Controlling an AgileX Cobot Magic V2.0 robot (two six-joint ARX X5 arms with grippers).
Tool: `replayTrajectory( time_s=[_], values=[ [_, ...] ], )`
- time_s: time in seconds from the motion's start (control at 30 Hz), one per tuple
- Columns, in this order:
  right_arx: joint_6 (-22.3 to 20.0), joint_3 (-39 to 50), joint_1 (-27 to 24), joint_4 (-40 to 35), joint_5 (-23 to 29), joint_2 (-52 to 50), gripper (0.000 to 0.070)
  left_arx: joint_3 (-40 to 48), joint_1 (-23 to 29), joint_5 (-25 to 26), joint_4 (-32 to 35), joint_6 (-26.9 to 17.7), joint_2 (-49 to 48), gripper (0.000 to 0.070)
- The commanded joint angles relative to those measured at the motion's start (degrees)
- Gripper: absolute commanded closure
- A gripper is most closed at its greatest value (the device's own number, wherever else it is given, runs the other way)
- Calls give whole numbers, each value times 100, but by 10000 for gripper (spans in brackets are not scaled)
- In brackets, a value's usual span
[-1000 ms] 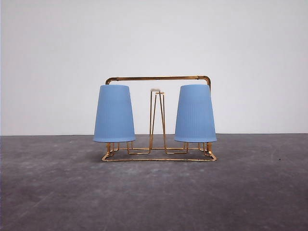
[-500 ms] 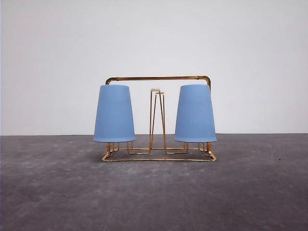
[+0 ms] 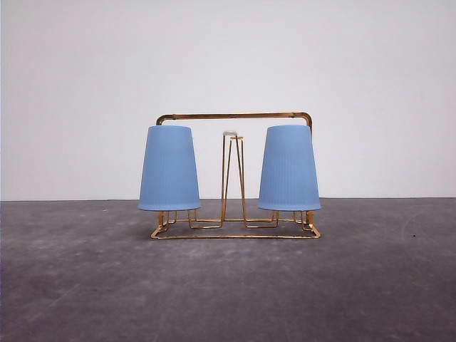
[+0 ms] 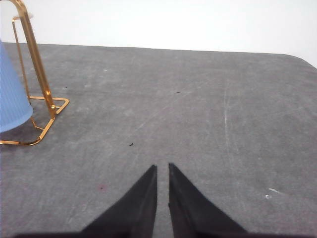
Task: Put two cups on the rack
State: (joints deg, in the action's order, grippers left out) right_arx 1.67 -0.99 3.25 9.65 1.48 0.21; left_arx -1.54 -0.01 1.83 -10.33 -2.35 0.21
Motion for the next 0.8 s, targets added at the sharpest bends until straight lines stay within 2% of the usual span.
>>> replayTrajectory(
  time_s=[0.0,0.77],
  values=[
    [-22,28,-7,-66,4,0,658,83,11,4,-33,-46,-4,700],
    [-22,28,-7,-66,4,0,658,83,11,4,-33,-46,-4,700]
  ],
)
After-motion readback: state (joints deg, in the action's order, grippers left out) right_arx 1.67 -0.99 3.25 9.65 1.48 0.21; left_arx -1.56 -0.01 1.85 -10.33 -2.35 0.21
